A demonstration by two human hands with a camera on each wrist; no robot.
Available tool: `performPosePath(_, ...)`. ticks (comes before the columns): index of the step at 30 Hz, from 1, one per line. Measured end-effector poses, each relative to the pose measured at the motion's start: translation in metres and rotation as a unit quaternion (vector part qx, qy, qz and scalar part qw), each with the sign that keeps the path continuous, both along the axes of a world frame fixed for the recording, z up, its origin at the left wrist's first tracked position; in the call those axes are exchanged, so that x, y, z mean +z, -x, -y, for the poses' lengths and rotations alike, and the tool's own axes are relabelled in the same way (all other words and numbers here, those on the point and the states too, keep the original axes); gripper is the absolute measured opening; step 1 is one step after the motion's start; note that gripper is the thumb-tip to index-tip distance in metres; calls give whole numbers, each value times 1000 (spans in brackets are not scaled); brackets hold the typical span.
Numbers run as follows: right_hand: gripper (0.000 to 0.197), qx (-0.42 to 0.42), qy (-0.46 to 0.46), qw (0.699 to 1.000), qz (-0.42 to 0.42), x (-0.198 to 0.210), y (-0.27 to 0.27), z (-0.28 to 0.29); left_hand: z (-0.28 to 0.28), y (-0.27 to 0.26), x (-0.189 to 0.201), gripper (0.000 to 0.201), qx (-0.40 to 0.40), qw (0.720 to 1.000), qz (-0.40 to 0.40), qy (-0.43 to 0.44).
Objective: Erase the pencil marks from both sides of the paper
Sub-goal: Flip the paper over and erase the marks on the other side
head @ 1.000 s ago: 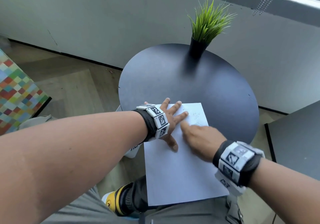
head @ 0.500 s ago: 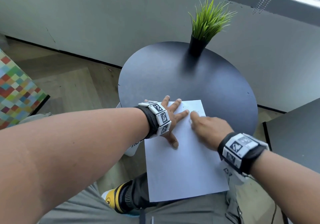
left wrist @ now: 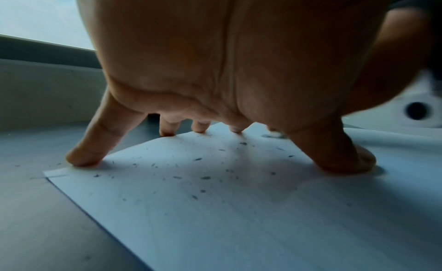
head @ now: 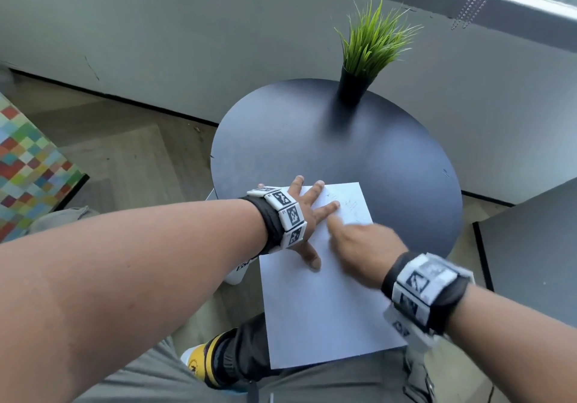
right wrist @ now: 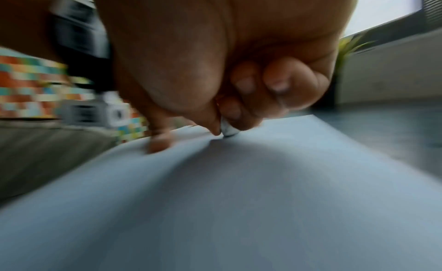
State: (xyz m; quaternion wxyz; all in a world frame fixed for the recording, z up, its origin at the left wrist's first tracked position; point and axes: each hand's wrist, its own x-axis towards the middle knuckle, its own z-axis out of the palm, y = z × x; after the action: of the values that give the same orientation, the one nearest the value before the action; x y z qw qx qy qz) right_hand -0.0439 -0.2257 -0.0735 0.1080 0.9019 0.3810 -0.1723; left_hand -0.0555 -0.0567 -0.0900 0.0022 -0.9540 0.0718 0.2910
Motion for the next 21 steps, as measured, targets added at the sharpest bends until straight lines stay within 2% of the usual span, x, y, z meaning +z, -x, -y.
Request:
performPosePath(2,19,22,-4,999,-32,-2,13,0,-1,0,1,129,2,1000,-1,3)
performPosePath(6,12,-85,-17,996,9,-1,-25,12,0,-1,-3,130,4,1000,-4,-1)
performPosePath(8,9,-65,-18,998,11,0,-16,10,0,-1,-4,130,2,1000,-2,-1)
performPosePath(10,10,-10,-16,999,-31,-1,11,5,-1,0,-3,130,1,1000,1,0)
performPosePath(12,12,-5,-11,998,-54,-1,15,7,-2,-1,-1,130,0,1000,-1,-2)
performPosePath(15,13,-108,-5,994,-9,4,-26,16,-1,-1,-2,129,-1,1000,-4,-2)
performPosePath(16,13,-118,-7,993,2,4,-32,19,-1,-1,-2,129,-1,1000,-4,-1)
performPosePath(18,12,-79,-9,997,5,3,-19,16,-1,1,-2,129,0,1000,-3,-2)
performPosePath(20,15,-18,-14,999,-32,-1,6,13,-1,1,1,128,1,1000,1,-3)
performPosePath(21,17,-15,-17,999,-43,-2,9,15,-1,1,2,127,1,1000,2,-4)
